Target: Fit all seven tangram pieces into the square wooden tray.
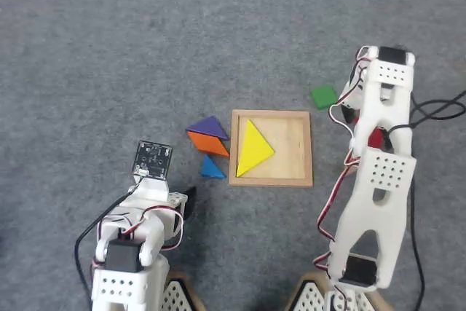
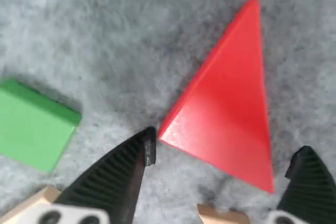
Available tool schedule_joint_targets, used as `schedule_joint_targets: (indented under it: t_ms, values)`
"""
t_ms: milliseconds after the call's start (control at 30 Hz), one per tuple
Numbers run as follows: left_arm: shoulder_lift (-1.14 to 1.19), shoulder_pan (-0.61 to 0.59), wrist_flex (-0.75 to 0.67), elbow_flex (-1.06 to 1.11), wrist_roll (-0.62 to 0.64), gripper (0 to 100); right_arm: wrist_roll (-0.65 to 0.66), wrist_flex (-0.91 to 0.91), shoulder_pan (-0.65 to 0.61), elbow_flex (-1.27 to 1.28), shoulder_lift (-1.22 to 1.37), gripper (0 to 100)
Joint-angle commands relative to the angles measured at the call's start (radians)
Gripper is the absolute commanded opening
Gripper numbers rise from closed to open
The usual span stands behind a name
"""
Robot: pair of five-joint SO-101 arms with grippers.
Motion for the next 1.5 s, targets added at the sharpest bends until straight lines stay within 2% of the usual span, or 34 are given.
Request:
schedule_joint_targets:
  t_ms: [0, 133, 267, 533, 733, 867, 1100, 1467]
  values:
    - [-0.021, -0.002, 0.003, -0.013, 0.009, 23, -0.011, -0.016, 0.007, -0.049, -0.012, 39.4]
    - [-0.021, -0.002, 0.003, -0.013, 0.009, 23, -0.029, -0.021, 0.027, -0.058, -0.012, 39.4]
    - [-0.021, -0.002, 0.003, -0.013, 0.009, 23, -0.149, -0.012, 0.065, -0.115, 0.001, 39.3]
    - [-0.021, -0.002, 0.003, -0.013, 0.009, 23, -0.132, -0.008, 0.061, -0.114, 0.002, 39.2]
    - [-0.021, -0.002, 0.003, -0.013, 0.009, 23, -0.13, 0.008, 0.081, -0.118, 0.036, 24.9]
    - [-0.021, -0.002, 0.003, -0.013, 0.009, 23, -0.126, 0.015, 0.084, -0.118, 0.062, 23.8]
    - [-0.021, -0.002, 0.003, -0.013, 0.009, 23, 0.058, 0.099, 0.079, -0.12, 0.058, 23.8]
    - [-0.021, -0.002, 0.003, -0.013, 0.009, 23, 0.365, 0.12, 0.165, -0.12, 0.058, 23.6]
